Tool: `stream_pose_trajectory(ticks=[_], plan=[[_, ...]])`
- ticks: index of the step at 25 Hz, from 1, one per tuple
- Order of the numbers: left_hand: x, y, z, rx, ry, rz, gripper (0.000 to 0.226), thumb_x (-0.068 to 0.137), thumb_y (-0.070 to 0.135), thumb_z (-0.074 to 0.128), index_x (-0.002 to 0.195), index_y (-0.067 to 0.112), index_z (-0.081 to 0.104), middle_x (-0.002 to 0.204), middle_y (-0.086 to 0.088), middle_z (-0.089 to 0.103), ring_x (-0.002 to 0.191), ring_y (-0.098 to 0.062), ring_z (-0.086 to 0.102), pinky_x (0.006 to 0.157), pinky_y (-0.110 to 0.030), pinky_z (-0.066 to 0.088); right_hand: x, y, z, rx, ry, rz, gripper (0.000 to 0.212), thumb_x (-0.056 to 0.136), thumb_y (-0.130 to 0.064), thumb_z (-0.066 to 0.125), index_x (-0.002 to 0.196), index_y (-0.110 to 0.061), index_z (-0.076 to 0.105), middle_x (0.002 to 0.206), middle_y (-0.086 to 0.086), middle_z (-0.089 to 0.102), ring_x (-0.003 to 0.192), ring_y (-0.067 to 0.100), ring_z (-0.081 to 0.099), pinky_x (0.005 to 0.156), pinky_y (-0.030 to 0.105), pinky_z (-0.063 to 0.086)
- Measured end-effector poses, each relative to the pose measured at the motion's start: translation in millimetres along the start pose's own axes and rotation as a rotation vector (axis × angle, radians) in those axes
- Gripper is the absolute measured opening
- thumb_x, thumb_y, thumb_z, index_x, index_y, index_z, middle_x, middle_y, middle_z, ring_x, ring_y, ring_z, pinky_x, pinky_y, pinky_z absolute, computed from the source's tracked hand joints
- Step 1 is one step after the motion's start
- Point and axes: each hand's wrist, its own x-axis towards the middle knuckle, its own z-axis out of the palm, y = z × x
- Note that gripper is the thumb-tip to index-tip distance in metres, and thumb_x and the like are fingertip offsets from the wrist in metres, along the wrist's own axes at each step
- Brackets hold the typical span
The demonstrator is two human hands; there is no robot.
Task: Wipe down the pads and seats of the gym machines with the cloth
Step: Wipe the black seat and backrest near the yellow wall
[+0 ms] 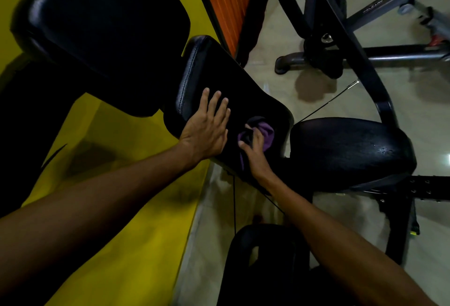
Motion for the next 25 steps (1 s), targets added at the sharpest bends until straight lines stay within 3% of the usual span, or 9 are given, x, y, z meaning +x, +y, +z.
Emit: stream_pose_trajectory(ticks=[3,6,8,10,13,16,20,23,25], plan=[[0.7,-0.3,0.9,0.0,0.005,0.006,0.066,0.104,0.041,0.009,0.159,0.006,0.015,0.165,-0.02,0.012,0.151,-0.047,0.008,0.119,-0.067,0.004,-32.3,17.1,5.3,-0.277,-0.166,-0.244,0.093,0.085,-0.035,0.08,0.153,-0.045,0.016,0.166,-0.005,0.001,0.152,0.005,-0.002,0.118,0.01,0.008],[0.3,-1.4,0.3,0.008,0.006,0.014,0.066,0.103,0.041,0.008,0.158,0.006,0.016,0.165,-0.02,0.012,0.151,-0.047,0.009,0.119,-0.067,0.006,-33.4,63.7,-8.2,-0.518,-0.086,-0.174,0.111,0.075,-0.018,0.085,0.158,-0.042,0.014,0.168,-0.006,0.0,0.155,0.015,0.002,0.125,0.042,0.026],[0.2,-0.3,1.2,0.023,0.005,0.015,0.066,0.103,0.04,0.008,0.158,0.006,0.017,0.165,-0.02,0.013,0.151,-0.047,0.009,0.119,-0.067,0.006,-34.6,83.5,-14.1,-0.541,0.007,-0.087,0.108,0.075,-0.017,0.084,0.16,-0.031,0.019,0.168,0.002,0.005,0.156,0.023,0.006,0.122,0.051,0.028],[0.5,-0.6,0.3,0.018,0.003,0.016,0.065,0.103,0.039,0.009,0.158,0.006,0.019,0.165,-0.021,0.015,0.15,-0.048,0.01,0.119,-0.067,0.006,-34.9,80.1,-8.2,-0.502,0.038,-0.072,0.105,0.076,-0.022,0.085,0.16,-0.027,0.022,0.167,0.005,0.008,0.155,0.024,0.01,0.123,0.046,0.028],[1.1,-1.2,1.1,0.009,0.015,0.013,0.065,0.103,0.039,0.01,0.158,0.006,0.02,0.165,-0.021,0.015,0.15,-0.048,0.011,0.119,-0.068,0.006,-29.7,37.9,10.8,-0.395,0.0,-0.207,0.103,0.077,-0.026,0.086,0.159,-0.028,0.024,0.167,0.004,0.006,0.154,0.019,0.01,0.12,0.023,0.019],[1.1,-0.6,-0.1,0.022,0.0,0.014,0.065,0.103,0.04,0.008,0.158,0.006,0.018,0.165,-0.021,0.013,0.15,-0.048,0.01,0.119,-0.067,0.006,-19.0,11.1,10.5,-0.419,-0.1,-0.346,0.104,0.079,-0.021,0.082,0.16,-0.034,0.019,0.168,-0.002,0.0,0.155,0.022,0.007,0.119,0.03,0.023],[0.7,-1.1,-1.5,0.012,-0.008,0.015,0.065,0.103,0.039,0.009,0.159,0.006,0.017,0.165,-0.02,0.013,0.151,-0.048,0.009,0.119,-0.068,0.005,-17.7,29.7,-10.8,-0.294,-0.159,-0.296,0.084,0.087,-0.052,0.068,0.155,-0.044,0.02,0.168,-0.005,0.006,0.154,0.009,0.006,0.118,0.016,0.012],[0.8,-2.0,-4.0,0.025,-0.01,0.018,0.066,0.103,0.039,0.008,0.159,0.006,0.015,0.165,-0.021,0.012,0.15,-0.048,0.008,0.119,-0.068,0.006,-18.3,65.9,-24.5,-0.196,-0.07,-0.142,0.069,0.089,-0.061,0.058,0.147,-0.058,0.022,0.166,-0.006,0.015,0.152,0.01,0.016,0.12,0.024,0.017],[0.3,-2.1,-8.6,0.037,-0.032,0.022,0.066,0.103,0.041,0.007,0.159,0.006,0.011,0.166,-0.021,0.009,0.151,-0.047,0.006,0.119,-0.067,0.006,-7.0,87.8,-34.7,-0.18,0.008,-0.051,0.064,0.093,-0.056,0.058,0.15,-0.05,0.029,0.163,-0.002,0.024,0.15,0.017,0.025,0.12,0.033,0.023]])
